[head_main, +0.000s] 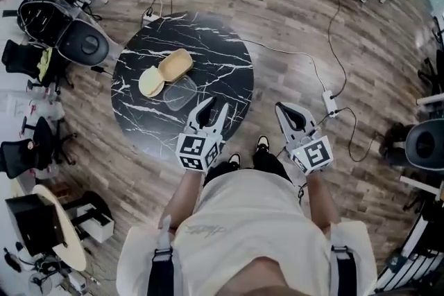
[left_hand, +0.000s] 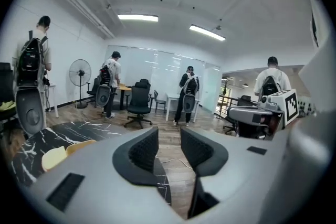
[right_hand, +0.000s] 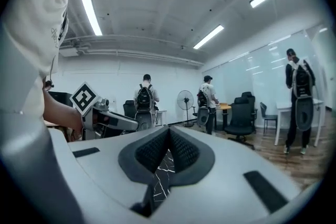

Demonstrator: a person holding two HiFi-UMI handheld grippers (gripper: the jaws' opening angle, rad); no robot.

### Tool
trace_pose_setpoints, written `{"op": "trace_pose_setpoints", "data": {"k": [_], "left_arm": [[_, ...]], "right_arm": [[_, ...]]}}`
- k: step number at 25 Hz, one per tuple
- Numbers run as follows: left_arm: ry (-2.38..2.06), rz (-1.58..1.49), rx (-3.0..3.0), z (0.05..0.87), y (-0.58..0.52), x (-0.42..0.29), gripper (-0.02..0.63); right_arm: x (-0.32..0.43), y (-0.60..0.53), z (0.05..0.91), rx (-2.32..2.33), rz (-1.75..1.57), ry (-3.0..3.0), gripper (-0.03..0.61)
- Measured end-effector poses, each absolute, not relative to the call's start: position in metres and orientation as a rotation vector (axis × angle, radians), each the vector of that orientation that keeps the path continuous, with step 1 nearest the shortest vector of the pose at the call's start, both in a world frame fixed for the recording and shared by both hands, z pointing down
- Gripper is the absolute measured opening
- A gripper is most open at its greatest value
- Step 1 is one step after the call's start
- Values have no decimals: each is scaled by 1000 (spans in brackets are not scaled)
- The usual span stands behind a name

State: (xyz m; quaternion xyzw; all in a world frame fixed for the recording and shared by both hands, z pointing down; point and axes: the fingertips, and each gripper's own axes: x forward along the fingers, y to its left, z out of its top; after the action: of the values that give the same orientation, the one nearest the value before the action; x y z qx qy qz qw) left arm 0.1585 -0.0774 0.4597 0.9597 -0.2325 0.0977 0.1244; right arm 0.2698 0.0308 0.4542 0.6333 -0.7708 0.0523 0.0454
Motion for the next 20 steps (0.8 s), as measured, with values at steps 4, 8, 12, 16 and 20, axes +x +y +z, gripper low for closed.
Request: {"op": "trace_pose_setpoints", "data": {"k": [4, 8, 12, 16, 20], "left_arm": [[-888, 280, 2720, 464, -96, 142, 143], [-1049, 293, 2648, 464, -100, 118, 143], [-1199, 290, 2572, 470, -104, 86, 143], [-1313, 301, 2492, 484, -108, 49, 143], [-1385, 290, 2435, 492, -117, 17, 143]], "right_arm": [[264, -1, 457, 1753, 162, -2492, 6], [243, -24, 462, 1552, 188, -2619, 6], [219, -42, 472, 1371, 183, -2692, 6], [191, -57, 480, 1257, 181, -2729, 6], [165, -69, 479, 1168, 174, -2740, 6]]}}
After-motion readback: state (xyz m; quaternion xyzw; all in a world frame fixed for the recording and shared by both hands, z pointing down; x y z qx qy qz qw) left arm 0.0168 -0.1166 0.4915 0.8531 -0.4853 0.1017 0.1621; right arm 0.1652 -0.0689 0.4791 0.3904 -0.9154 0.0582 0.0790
